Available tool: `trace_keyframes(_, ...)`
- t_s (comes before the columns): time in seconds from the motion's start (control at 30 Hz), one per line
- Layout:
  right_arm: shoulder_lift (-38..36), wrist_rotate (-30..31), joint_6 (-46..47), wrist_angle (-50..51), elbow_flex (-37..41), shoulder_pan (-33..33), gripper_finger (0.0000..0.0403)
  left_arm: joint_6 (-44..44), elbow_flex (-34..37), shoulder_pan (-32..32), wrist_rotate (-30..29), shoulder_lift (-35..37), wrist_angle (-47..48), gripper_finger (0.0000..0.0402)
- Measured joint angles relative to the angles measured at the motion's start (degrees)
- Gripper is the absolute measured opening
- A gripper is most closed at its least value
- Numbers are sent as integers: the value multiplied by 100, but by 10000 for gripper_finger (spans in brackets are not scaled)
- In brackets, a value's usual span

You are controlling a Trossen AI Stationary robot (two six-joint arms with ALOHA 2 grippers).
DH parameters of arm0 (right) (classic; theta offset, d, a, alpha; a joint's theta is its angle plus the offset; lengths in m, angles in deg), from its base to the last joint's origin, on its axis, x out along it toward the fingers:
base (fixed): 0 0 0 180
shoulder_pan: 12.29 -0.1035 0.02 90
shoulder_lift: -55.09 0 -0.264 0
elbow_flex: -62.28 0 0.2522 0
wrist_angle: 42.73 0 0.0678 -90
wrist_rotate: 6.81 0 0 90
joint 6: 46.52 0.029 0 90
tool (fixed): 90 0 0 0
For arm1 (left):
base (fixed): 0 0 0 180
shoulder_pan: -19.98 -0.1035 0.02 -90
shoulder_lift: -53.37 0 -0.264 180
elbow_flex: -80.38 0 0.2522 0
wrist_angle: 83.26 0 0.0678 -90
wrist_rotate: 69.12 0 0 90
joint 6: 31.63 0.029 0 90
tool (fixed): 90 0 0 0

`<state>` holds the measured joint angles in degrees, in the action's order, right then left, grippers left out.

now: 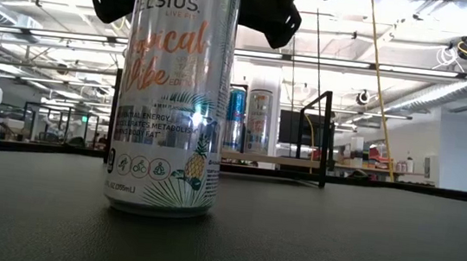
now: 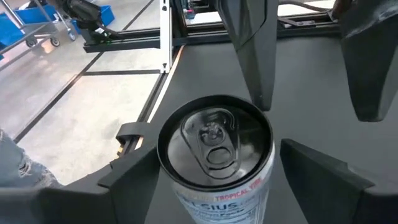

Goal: Place canned beverage on shelf
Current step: Put the white-yellow soda can aligned with the other white-yellow soda can on the shelf

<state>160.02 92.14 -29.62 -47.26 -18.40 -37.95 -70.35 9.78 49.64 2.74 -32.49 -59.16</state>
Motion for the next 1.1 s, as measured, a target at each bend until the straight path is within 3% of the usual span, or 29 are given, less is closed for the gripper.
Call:
trace_keyframes(0.43,282,-447,-214,-214,-23,60,313,0,0,-2,-18,0,51,273)
trace_keyframes(0.77,525,-180,-141,-279,-506,53,311,-13,0,-2,-1,2,151,273)
trace_keyframes(1.0,516,-150,98,-12,-537,60,240,-142,0,-2,30,4,333,273)
trace_keyframes(1.1,516,-150,133,-6,-538,60,240,-141,0,-2,32,4,382,273)
